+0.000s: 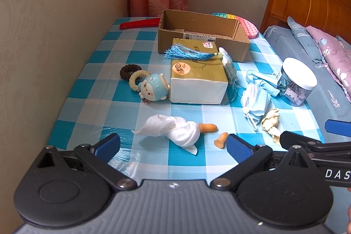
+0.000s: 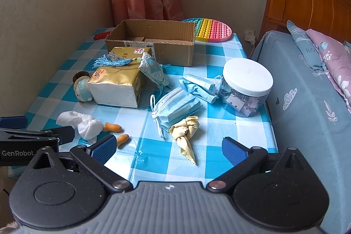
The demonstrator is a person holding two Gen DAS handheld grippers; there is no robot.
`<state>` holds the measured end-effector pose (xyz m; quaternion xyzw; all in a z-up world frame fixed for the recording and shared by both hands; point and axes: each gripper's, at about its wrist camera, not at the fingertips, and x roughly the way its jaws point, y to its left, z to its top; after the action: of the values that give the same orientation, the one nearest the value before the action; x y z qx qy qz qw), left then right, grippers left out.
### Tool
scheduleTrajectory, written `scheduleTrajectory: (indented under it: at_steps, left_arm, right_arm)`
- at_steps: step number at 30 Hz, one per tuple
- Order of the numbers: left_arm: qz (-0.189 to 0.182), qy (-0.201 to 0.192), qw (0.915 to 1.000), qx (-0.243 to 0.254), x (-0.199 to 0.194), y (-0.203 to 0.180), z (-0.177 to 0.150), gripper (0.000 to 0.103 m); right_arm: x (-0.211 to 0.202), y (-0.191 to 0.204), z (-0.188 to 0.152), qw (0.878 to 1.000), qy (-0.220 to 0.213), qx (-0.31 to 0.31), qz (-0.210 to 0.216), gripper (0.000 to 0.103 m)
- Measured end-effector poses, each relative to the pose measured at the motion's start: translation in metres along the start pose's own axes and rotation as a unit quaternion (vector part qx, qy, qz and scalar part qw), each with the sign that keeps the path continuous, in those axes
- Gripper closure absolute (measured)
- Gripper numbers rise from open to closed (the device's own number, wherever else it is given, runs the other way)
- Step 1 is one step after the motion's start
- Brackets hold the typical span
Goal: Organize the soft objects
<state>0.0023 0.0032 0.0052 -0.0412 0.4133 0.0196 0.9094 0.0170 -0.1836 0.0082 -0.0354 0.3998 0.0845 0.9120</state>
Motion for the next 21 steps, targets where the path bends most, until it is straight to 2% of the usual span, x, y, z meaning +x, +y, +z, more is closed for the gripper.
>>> scheduleTrajectory:
  at_steps: [21]
  left_arm:
    - [-0.004,-0.010,0.9999,0.012,0.0000,-0.0038,0.0039,0.001]
  right_arm:
    - [0.0034,-0.0030,0.0026,1.000,-0.006,-0.012,0.021,0.000]
